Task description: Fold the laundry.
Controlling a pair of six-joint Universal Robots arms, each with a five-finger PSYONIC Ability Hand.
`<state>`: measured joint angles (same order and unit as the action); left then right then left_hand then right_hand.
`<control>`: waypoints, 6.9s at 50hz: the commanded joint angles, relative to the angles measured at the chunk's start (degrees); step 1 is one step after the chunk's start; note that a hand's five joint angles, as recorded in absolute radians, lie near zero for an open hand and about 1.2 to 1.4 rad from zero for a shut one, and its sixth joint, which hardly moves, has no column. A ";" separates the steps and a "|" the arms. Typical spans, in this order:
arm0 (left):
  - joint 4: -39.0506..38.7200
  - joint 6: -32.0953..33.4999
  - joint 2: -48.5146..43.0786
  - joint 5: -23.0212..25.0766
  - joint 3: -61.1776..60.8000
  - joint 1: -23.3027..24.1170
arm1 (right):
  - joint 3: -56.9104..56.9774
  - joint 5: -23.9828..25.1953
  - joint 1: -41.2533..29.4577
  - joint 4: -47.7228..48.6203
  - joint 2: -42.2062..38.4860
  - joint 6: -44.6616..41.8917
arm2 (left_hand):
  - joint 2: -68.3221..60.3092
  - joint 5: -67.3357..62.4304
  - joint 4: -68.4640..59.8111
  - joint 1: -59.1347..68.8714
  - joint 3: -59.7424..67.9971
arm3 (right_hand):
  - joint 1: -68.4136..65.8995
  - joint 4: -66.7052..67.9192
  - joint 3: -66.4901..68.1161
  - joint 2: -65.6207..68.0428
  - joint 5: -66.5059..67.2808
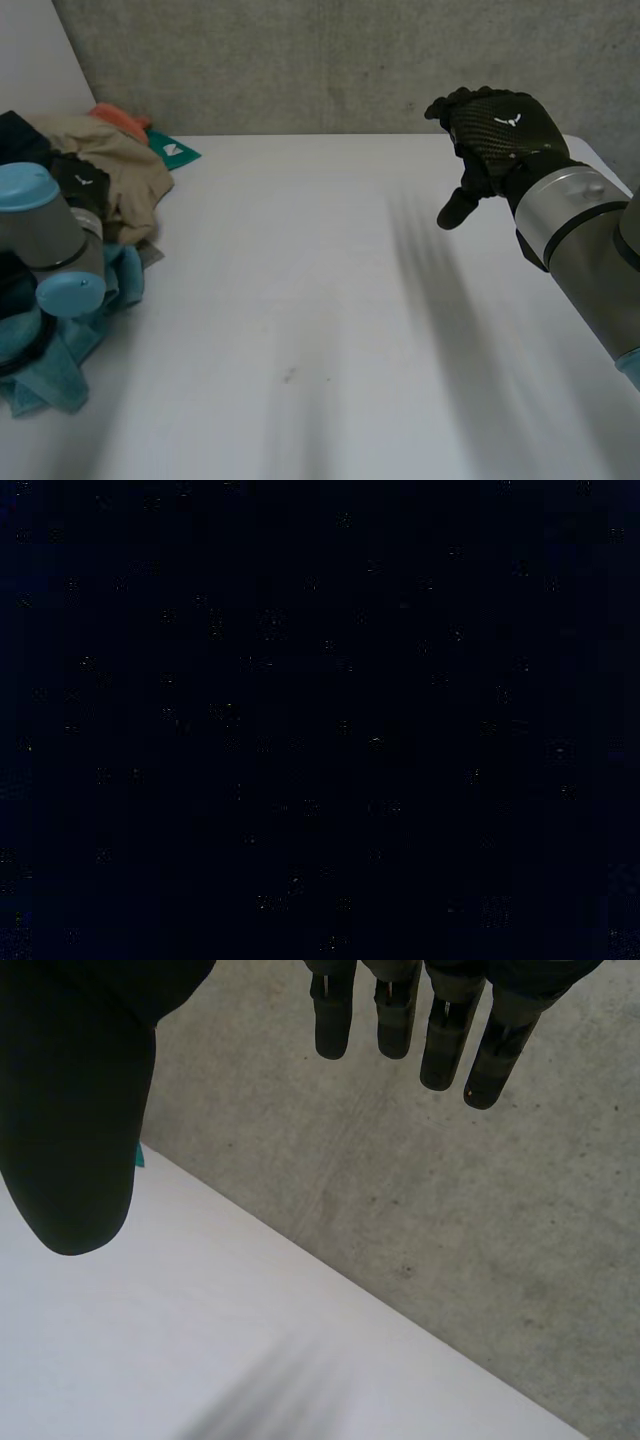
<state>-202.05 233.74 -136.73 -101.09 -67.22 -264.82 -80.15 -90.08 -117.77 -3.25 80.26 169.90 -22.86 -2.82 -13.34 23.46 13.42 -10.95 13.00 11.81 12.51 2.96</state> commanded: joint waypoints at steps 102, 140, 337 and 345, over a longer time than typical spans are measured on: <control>19.85 -23.33 19.99 -5.26 -3.17 41.77 | 4.30 5.60 7.56 -2.81 1.74 -1.76 | 12.86 2.82 3.34 -13.46 -3.42 | 0.95 -3.00 -1.81 -2.51 -2.96; 24.42 -42.85 22.30 11.45 -26.21 15.12 | 6.32 5.00 -3.52 -7.39 -23.84 -4.84 | -6.51 -16.55 -16.03 5.91 15.94 | -29.87 27.82 29.01 28.31 27.86; 15.98 -22.37 35.14 -7.72 3.23 35.60 | 3.07 9.65 3.59 -16.97 -4.76 11.59 | -57.14 -67.18 -66.66 56.54 66.58 | -3.01 0.96 2.14 1.44 0.99; 20.98 -21.58 26.17 -7.45 18.08 37.36 | 4.12 14.31 10.28 -17.85 -9.07 22.75 | -57.14 -67.18 -66.66 56.54 66.58 | -3.18 1.12 2.31 1.61 1.16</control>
<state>-185.12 211.71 -104.05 -108.86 -60.46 -229.05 -77.05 -79.60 -112.31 -20.43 74.34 184.99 -68.32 -54.75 -68.73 64.19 68.06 -13.89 15.76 15.01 15.77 5.18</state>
